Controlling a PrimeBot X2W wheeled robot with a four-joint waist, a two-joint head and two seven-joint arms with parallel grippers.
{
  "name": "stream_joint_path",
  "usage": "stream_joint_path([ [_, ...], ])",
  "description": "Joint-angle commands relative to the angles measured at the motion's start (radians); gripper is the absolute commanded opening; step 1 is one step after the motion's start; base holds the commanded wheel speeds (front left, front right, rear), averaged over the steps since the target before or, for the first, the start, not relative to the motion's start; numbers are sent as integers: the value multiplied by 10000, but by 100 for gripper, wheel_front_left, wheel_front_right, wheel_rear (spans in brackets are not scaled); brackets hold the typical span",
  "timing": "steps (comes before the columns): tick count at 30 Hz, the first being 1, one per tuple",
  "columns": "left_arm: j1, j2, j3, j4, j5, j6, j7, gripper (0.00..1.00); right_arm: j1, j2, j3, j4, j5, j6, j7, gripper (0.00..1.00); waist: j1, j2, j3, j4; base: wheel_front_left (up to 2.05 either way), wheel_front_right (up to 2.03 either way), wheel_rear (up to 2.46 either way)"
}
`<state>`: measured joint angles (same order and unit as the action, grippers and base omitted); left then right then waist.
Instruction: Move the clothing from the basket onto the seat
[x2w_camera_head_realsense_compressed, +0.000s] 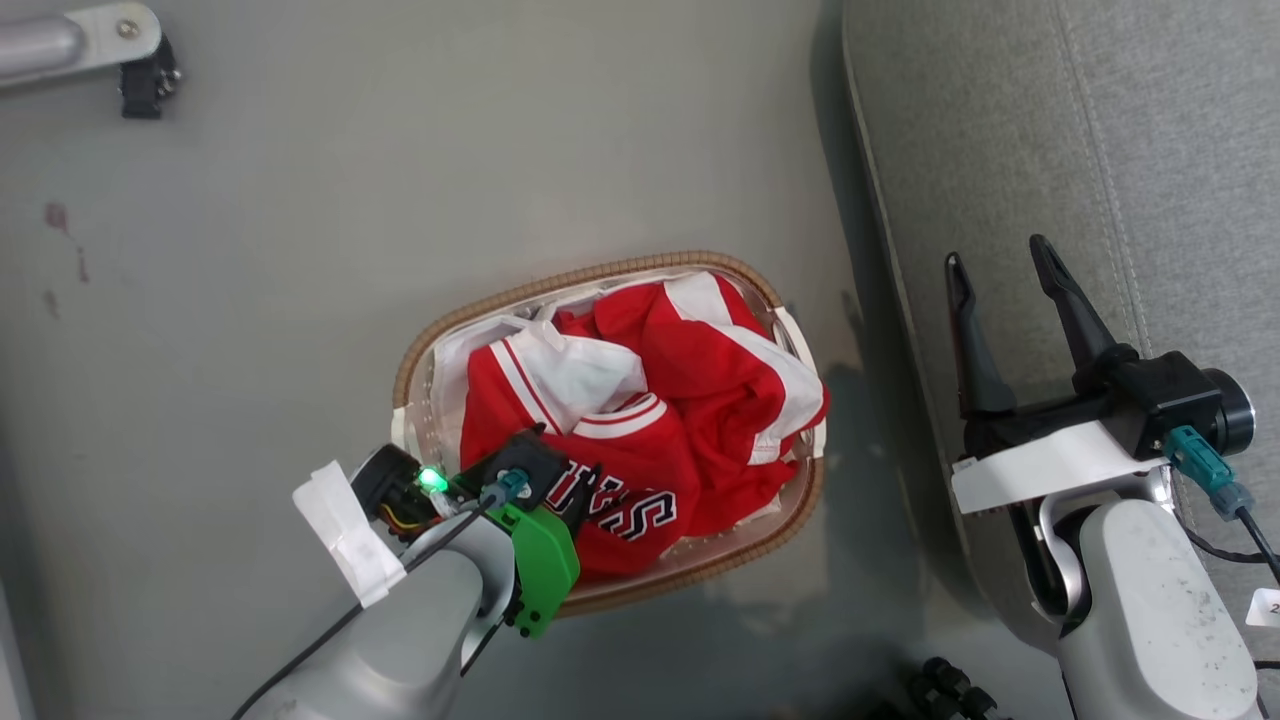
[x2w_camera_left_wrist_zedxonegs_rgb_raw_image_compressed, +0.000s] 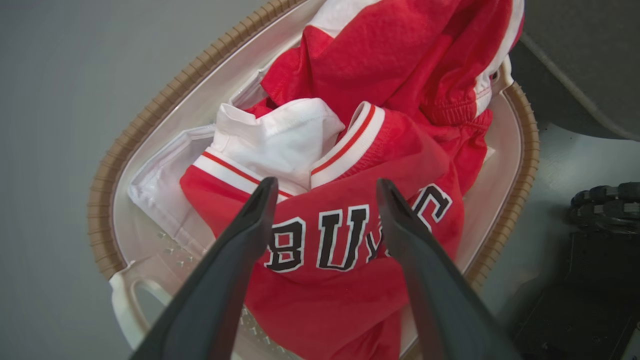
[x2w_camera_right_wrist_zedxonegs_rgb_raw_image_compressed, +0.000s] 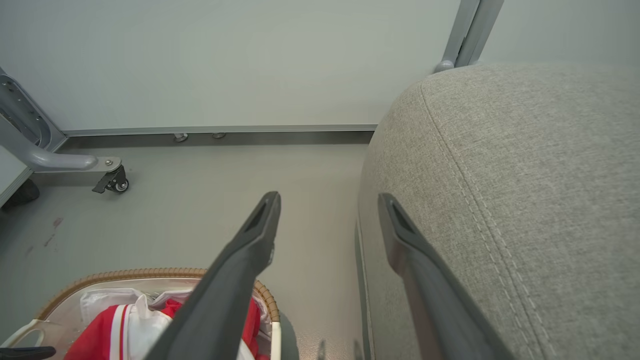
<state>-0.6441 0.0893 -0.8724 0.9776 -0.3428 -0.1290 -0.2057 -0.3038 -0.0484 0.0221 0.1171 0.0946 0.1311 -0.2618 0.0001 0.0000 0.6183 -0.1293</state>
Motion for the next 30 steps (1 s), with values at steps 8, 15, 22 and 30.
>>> stream_joint_path([
  [8, -1104, 357, -1838, 308, -1165, -30, 606, 100, -370, -35, 217, -219, 101, -6, -51, 100, -1, 0, 1121, -337, 0, 0, 0],
  [15, -1736, 597, -3281, 256, -1980, -29, 1234, 100, -435, -36, 391, -247, 118, -6, -51, 100, -1, 0, 1516, -443, 0, 0, 0],
  [22, -2065, 819, -3864, 324, -2692, -30, 1726, 100, -550, -36, 585, -298, 215, -6, -51, 100, -1, 0, 1823, -583, 0, 0, 0],
  [30, -2123, 895, -4067, 211, -3092, -30, 2065, 0, -638, -36, 654, -245, 298, -6, -51, 100, -1, 0, 1983, -708, 0, 0, 0],
])
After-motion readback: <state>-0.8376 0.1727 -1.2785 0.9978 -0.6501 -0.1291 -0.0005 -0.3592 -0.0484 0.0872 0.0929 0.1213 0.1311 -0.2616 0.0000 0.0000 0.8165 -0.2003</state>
